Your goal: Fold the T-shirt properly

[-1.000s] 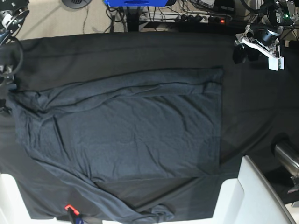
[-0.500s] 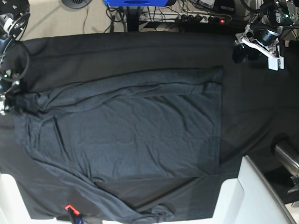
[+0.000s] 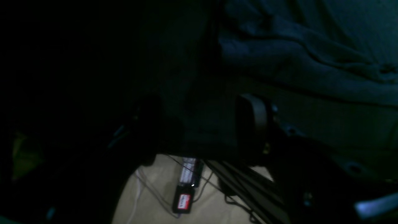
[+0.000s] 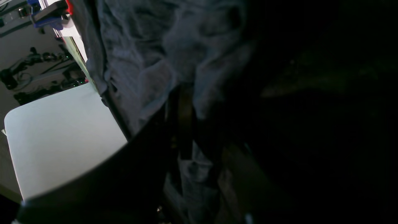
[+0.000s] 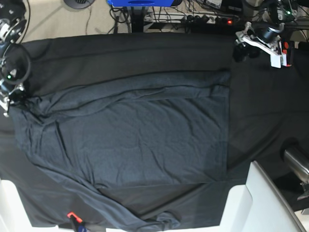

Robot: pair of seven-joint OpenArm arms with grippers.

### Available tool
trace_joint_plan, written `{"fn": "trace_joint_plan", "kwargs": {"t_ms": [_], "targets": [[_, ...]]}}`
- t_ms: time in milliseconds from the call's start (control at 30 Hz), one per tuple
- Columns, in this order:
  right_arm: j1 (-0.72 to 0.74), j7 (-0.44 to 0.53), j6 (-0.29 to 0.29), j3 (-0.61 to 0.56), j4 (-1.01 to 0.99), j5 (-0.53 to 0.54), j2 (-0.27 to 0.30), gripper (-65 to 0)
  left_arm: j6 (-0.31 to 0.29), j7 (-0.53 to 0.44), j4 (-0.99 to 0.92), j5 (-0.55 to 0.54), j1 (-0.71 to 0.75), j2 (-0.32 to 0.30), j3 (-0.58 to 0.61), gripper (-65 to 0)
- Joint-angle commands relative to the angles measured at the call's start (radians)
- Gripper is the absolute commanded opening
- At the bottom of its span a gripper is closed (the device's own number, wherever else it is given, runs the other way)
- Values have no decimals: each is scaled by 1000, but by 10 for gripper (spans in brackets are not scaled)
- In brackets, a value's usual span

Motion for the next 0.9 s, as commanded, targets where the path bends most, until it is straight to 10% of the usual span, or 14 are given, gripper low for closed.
{"fn": "trace_joint_plan", "kwargs": {"t_ms": [0,100,867], "targets": [[3,-10,-11,-9,-13,-27,-14,-555,-9,-17,18,-18,-3,-11,-5,-281],[1,-11,-18,-9,-18,-27,-14,-647,-9,-17,6,-18,-21,-10,-9,-286],[-12,-11,-18,-1,-16,-20,-16,-645,-4,29,-283,-16,-228,23,-8,-291]]}}
